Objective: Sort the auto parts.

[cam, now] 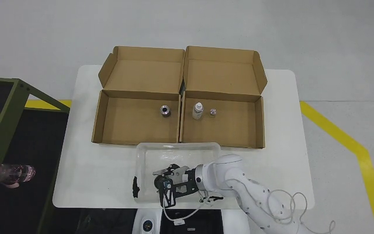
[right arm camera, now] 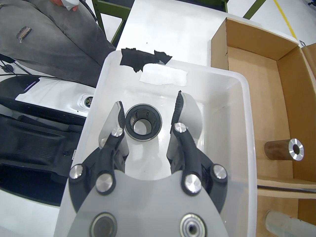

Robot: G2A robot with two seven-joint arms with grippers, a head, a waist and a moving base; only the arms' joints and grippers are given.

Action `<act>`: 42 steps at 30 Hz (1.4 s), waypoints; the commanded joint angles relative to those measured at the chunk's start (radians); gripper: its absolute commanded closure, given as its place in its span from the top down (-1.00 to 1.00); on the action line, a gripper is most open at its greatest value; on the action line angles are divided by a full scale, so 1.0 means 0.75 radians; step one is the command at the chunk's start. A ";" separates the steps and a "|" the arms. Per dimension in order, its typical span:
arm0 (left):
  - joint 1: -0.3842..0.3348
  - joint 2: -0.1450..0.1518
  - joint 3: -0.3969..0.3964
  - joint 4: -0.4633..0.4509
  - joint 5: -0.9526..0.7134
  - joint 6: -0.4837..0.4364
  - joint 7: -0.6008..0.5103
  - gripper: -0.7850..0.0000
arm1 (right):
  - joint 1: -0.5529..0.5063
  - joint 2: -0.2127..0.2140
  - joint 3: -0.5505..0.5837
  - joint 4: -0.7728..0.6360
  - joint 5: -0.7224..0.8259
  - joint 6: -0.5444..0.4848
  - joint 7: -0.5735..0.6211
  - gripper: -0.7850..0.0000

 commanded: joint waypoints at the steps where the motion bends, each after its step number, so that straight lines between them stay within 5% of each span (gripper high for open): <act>1: 0.000 0.000 0.000 0.000 0.000 0.000 0.000 1.00 | 0.003 0.002 -0.004 0.007 -0.007 -0.001 -0.006 -0.03; 35: 0.000 0.000 0.000 0.000 0.000 0.000 0.000 1.00 | 0.151 -0.018 -0.166 0.227 -0.047 0.065 -0.056 0.19; 42: 0.000 0.000 0.000 0.000 0.000 0.000 0.000 1.00 | 0.195 -0.029 -0.189 0.276 -0.041 0.077 -0.084 0.00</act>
